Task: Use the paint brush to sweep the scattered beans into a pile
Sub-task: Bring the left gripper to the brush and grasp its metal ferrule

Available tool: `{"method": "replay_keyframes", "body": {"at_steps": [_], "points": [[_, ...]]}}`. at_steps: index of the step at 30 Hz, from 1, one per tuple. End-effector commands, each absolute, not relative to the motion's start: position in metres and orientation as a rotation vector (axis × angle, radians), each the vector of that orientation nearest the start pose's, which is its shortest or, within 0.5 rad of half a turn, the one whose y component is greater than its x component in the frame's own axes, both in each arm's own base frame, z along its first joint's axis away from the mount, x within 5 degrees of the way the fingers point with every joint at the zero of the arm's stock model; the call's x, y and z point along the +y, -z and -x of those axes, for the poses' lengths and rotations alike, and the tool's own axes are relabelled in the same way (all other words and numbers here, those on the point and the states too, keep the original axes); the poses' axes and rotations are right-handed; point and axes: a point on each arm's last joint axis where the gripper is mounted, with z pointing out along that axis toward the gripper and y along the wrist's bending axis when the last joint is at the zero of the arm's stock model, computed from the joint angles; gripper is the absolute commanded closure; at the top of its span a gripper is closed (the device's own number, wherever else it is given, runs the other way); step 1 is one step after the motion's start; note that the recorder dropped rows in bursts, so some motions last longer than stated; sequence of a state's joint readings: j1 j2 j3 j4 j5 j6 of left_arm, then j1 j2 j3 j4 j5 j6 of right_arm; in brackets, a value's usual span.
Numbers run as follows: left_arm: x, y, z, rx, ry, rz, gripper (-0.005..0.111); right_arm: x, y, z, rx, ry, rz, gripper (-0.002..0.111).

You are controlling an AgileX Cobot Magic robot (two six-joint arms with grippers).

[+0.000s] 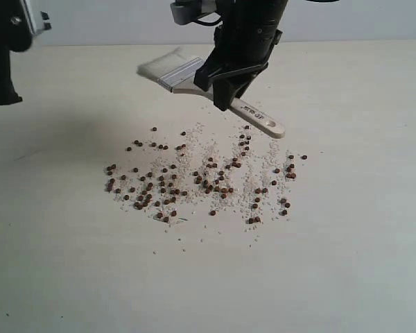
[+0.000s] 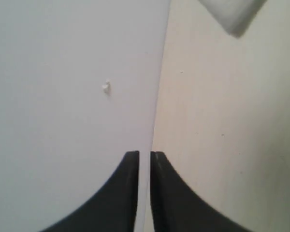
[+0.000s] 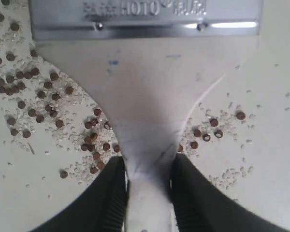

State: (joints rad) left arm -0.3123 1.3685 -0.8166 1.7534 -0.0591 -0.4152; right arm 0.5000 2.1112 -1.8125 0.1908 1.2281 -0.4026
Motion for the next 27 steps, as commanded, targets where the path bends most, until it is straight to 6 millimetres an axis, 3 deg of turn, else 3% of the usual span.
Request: {"method": "replay_keyframes", "body": {"at_steps": [1, 7, 13, 18, 27], "points": [[-0.118, -0.254, -0.282, 1.339, -0.639, -1.700, 0.074, 0.225, -0.229, -0.381, 2.712, -0.282, 1.250, 0.108], [-0.142, -0.220, -0.285, 1.199, -0.687, -1.951, 0.048, 0.225, -0.229, -0.381, 2.712, -0.277, 1.252, 0.108], [-0.155, -0.208, -0.283, 1.132, -0.707, -2.039, 0.048, 0.225, -0.229, -0.381, 2.712, -0.277, 1.252, 0.108], [-0.167, -0.218, -0.290, 1.057, -0.715, -2.036, 0.048, 0.225, -0.229, -0.381, 2.727, -0.286, 1.221, 0.108], [-0.184, -0.223, -0.306, 1.002, -0.657, -2.023, 0.048, 0.236, -0.232, -0.375, 2.741, -0.503, 1.145, 0.108]]}}
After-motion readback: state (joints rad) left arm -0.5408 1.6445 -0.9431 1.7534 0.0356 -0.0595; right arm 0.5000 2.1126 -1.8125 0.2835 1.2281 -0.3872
